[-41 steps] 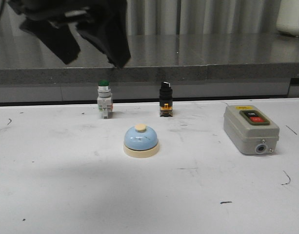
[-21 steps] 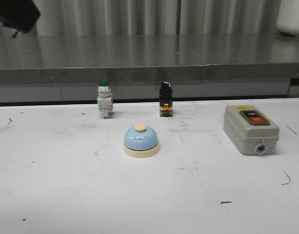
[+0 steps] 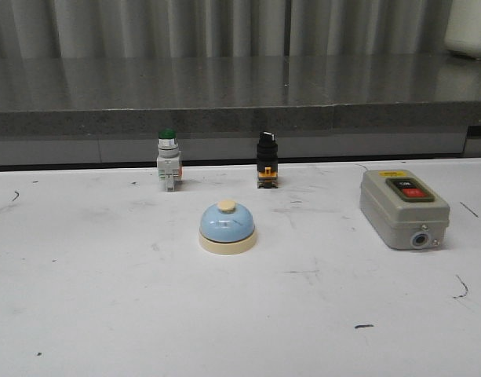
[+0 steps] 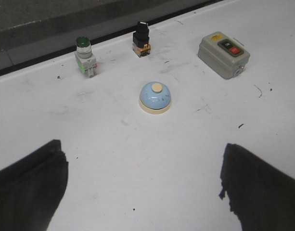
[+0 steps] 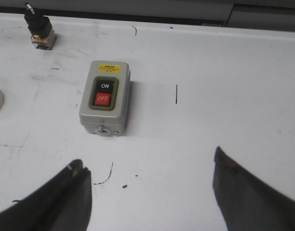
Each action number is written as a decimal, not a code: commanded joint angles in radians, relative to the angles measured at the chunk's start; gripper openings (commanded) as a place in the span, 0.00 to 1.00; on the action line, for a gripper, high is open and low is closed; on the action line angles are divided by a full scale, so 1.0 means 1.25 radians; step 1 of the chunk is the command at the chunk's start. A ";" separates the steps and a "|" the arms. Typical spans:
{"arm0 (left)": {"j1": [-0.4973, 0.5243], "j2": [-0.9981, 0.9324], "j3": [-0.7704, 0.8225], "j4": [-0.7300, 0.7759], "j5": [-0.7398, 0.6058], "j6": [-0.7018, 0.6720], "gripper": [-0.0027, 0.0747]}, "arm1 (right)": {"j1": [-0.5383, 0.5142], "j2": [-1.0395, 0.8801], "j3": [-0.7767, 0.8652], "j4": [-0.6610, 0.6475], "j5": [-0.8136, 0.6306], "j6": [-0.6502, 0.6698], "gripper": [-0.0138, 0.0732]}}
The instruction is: Place and press bell with both arms
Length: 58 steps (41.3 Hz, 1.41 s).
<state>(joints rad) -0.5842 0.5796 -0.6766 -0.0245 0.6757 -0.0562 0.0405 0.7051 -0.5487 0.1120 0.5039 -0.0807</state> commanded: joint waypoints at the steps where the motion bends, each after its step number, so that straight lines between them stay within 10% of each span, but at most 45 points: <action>1: 0.002 -0.002 -0.018 -0.001 -0.055 -0.011 0.84 | -0.006 0.003 -0.027 -0.001 -0.052 -0.006 0.79; 36: 0.002 0.000 -0.018 -0.001 -0.055 -0.011 0.84 | 0.029 0.020 -0.068 0.032 -0.039 -0.006 0.78; 58: 0.002 0.000 -0.018 -0.001 -0.055 -0.011 0.84 | 0.312 0.253 -0.365 0.031 0.085 -0.027 0.27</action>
<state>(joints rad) -0.5842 0.5778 -0.6727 -0.0222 0.6757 -0.0562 0.3911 0.9757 -0.9257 0.1433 0.6544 -0.0880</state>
